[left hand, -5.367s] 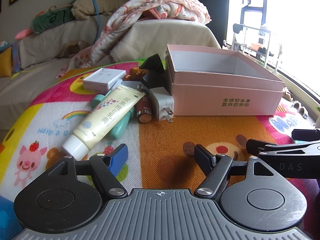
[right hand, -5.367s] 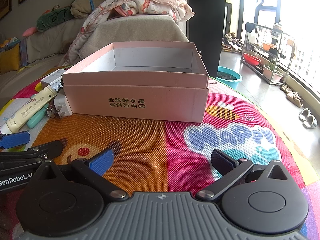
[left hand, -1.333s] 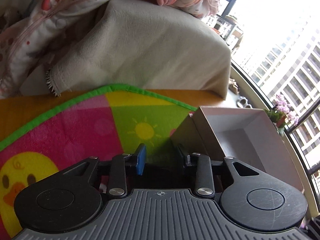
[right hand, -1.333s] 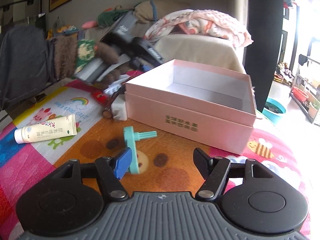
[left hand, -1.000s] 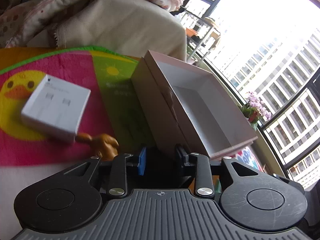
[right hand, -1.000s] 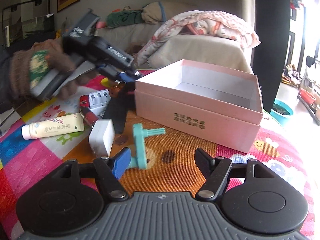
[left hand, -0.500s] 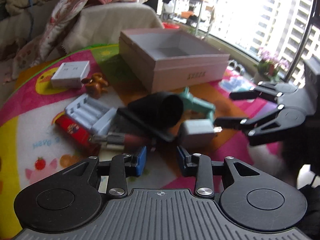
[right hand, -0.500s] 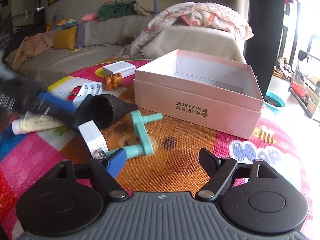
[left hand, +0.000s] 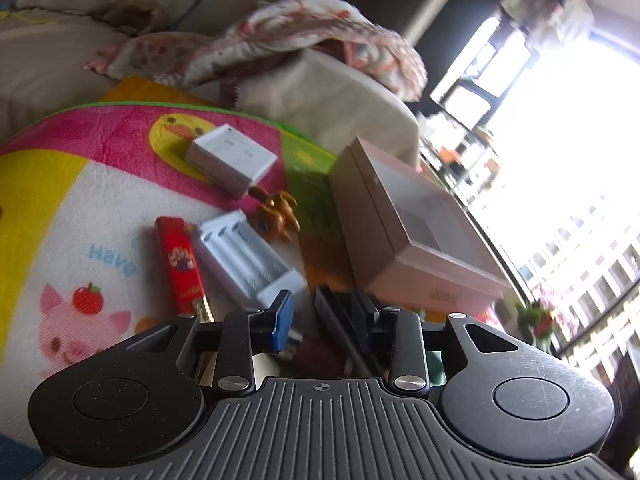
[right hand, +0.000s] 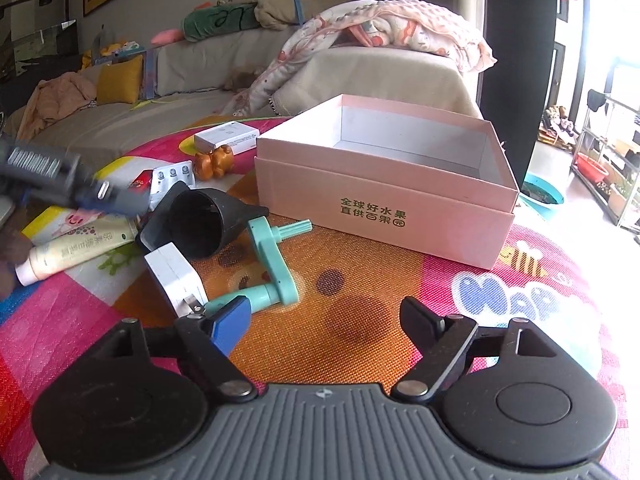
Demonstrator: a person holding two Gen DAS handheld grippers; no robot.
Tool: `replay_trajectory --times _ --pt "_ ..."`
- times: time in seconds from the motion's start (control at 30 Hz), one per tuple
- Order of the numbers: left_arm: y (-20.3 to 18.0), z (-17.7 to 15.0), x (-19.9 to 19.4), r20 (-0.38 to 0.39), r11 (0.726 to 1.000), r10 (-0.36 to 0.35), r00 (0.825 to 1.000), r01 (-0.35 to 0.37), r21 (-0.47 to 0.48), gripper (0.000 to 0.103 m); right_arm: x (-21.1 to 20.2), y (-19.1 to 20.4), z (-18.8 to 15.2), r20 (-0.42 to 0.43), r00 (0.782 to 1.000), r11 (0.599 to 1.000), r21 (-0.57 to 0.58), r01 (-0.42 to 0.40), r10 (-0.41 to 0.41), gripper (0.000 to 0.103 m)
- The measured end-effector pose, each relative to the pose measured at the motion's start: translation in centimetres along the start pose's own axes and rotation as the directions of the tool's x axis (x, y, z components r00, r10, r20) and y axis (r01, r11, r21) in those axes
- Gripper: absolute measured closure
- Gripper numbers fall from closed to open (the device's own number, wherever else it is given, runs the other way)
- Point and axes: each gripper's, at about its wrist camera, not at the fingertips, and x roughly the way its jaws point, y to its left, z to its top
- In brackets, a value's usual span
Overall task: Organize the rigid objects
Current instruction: 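Grasp the dark red lipstick tube with the left tool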
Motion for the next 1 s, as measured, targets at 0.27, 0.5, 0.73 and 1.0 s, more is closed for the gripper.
replay_trajectory --times 0.27,0.5,0.73,1.0 --pt "-5.0 -3.5 0.4 -0.051 0.959 0.097 0.994 -0.080 0.272 0.069 0.0 -0.1 0.0 0.005 1.000 1.000 0.013 0.012 -0.012 0.019" --pt "-4.2 -5.5 -5.1 0.016 0.963 0.145 0.989 -0.145 0.227 0.069 -0.1 -0.1 -0.1 0.007 1.000 1.000 0.015 0.022 -0.023 0.019" --pt "-1.3 -2.7 -1.9 0.000 0.989 0.140 0.990 -0.140 0.039 0.068 -0.1 0.0 -0.1 0.008 0.999 0.999 0.018 0.039 -0.039 0.019" --pt "-4.8 -4.1 1.6 0.013 0.936 0.172 0.985 -0.167 0.309 0.054 -0.2 0.1 0.0 0.016 0.999 0.999 0.021 0.050 -0.050 0.019"
